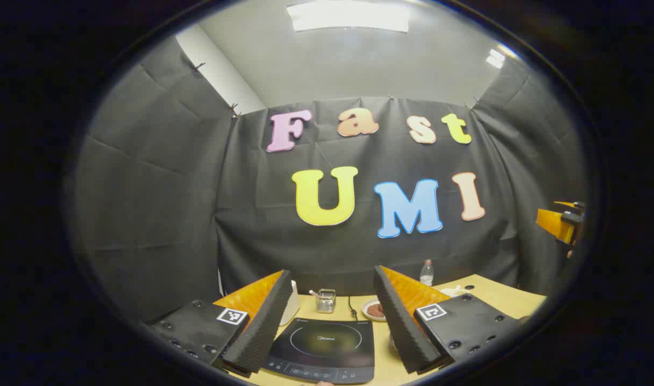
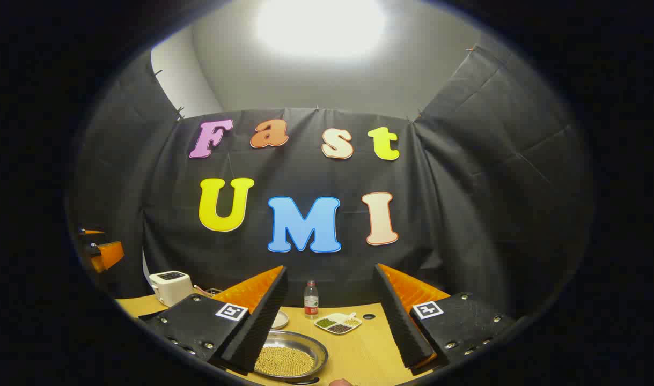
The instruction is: First push the handle of the pot to place it horizontally, then grasp the pot with both hands and set it on the induction cooktop.
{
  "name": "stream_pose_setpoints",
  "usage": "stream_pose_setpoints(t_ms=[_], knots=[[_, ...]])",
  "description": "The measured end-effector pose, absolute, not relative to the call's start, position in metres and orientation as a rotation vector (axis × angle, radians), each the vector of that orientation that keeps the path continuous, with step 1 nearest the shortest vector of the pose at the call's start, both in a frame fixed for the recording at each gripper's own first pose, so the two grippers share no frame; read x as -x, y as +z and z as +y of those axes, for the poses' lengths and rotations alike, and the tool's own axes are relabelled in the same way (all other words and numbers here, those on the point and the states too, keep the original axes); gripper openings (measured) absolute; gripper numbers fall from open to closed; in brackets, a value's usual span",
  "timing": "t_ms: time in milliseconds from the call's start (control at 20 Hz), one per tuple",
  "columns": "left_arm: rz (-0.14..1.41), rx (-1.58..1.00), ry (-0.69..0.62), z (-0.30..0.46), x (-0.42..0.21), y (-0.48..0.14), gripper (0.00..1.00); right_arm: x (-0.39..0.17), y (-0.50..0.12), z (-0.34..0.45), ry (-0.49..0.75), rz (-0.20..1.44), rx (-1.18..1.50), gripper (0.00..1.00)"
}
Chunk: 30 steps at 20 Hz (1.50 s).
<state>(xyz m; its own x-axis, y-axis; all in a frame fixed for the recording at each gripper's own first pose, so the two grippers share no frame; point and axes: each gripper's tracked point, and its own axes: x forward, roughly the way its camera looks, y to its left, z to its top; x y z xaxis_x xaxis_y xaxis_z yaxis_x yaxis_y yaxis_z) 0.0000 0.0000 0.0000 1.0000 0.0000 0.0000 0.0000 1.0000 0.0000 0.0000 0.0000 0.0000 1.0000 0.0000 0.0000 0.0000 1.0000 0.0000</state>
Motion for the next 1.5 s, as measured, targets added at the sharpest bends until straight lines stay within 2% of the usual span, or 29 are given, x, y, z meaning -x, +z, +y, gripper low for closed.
stream_pose_setpoints(t_ms=[800, 850, 900, 950, 1000, 1050, 1100, 1350, 1400, 1450, 1500], knots=[[-0.016, 0.008, 0.013, 0.016, -0.001, -0.001, 0.99, 0.001, -0.005, 0.013, 0.002, 0.022, -0.001, 0.96], [-0.016, 0.006, 0.013, 0.018, -0.001, -0.002, 1.00, 0.000, -0.005, 0.014, 0.002, 0.027, -0.005, 0.92], [-0.016, 0.004, 0.015, 0.018, -0.002, -0.002, 1.00, 0.001, -0.005, 0.016, 0.004, 0.029, -0.010, 0.96], [-0.015, 0.003, 0.014, 0.018, -0.002, -0.003, 1.00, 0.000, -0.003, 0.017, 0.004, 0.025, -0.013, 0.96], [-0.013, 0.002, 0.013, 0.019, -0.002, -0.004, 0.99, 0.000, -0.003, 0.017, 0.004, 0.022, -0.013, 0.96], [-0.012, 0.003, 0.012, 0.021, -0.003, -0.005, 0.92, -0.002, -0.003, 0.018, 0.004, 0.023, -0.010, 0.96], [-0.011, 0.003, 0.013, 0.022, -0.004, -0.005, 0.99, -0.002, -0.005, 0.019, 0.005, 0.027, -0.007, 0.96], [-0.009, -0.001, 0.011, 0.027, -0.007, -0.008, 1.00, -0.004, -0.010, 0.027, 0.017, 0.048, -0.011, 0.95], [-0.007, -0.003, 0.011, 0.029, -0.008, -0.010, 1.00, -0.003, -0.010, 0.026, 0.014, 0.049, -0.009, 0.75], [-0.004, -0.004, 0.012, 0.031, -0.008, -0.013, 1.00, -0.004, -0.011, 0.027, 0.008, 0.055, -0.003, 0.67], [-0.002, -0.002, 0.012, 0.033, -0.009, -0.014, 1.00, -0.004, -0.015, 0.030, 0.014, 0.066, -0.001, 0.64]])
